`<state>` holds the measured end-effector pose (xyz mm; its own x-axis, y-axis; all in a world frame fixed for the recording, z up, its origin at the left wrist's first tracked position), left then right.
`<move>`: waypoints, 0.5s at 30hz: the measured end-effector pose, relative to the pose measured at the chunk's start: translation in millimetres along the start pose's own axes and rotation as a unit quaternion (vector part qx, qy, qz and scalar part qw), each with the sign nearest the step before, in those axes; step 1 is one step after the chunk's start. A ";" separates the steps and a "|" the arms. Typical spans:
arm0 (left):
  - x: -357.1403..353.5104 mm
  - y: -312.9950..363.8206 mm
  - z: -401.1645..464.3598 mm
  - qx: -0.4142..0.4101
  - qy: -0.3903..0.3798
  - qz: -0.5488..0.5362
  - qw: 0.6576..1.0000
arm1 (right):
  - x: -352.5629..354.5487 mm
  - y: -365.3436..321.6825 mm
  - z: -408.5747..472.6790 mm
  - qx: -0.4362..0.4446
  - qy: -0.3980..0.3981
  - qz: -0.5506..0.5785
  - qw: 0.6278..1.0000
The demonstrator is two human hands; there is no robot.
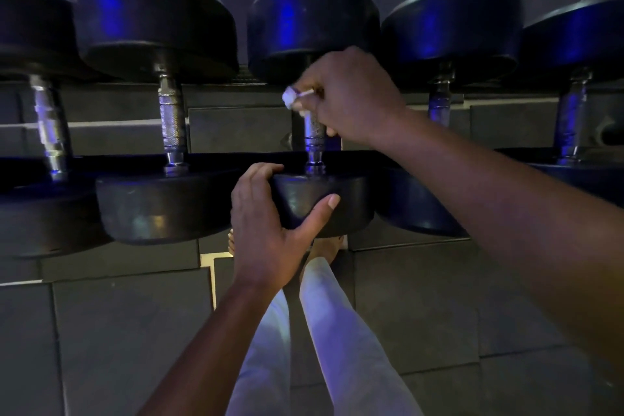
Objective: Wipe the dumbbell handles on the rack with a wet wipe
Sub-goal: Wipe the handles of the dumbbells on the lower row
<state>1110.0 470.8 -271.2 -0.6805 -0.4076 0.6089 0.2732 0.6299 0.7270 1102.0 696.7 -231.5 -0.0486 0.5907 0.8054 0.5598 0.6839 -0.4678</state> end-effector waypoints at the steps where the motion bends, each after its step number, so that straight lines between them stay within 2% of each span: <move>1: 0.4 -0.1 -0.3 0.004 -0.001 -0.003 1.000 | 1.0 -8.8 4.8 0.023 0.017 -0.063 0.998; 4: 2.0 0.8 -0.5 0.012 -0.009 -0.021 1.000 | -4.0 -18.7 15.6 0.048 -0.020 -0.176 0.983; 10: 3.3 -6.6 -6.3 0.019 -0.020 -0.064 0.998 | -12.8 -18.4 22.3 0.032 -0.068 -0.274 0.959; 15: 2.9 -14.5 -10.9 0.036 -0.034 -0.089 0.995 | -29.5 -18.6 31.3 0.046 -0.126 -0.370 0.919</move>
<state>1111.5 453.3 -276.5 -0.7589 -0.4733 0.4472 0.0965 0.5974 0.7961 1067.2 679.9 -257.9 -0.5841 0.0222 0.8114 0.2255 0.9647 0.1359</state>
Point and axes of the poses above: each hand's wrist, its own z-axis towards the middle knuckle, its own x-axis out of the back of the hand, y = z × x, the point moved 6 cm from there along z, towards the middle knuckle, and after that the axes turned 4 degrees about -y, right-handed, at the moved point
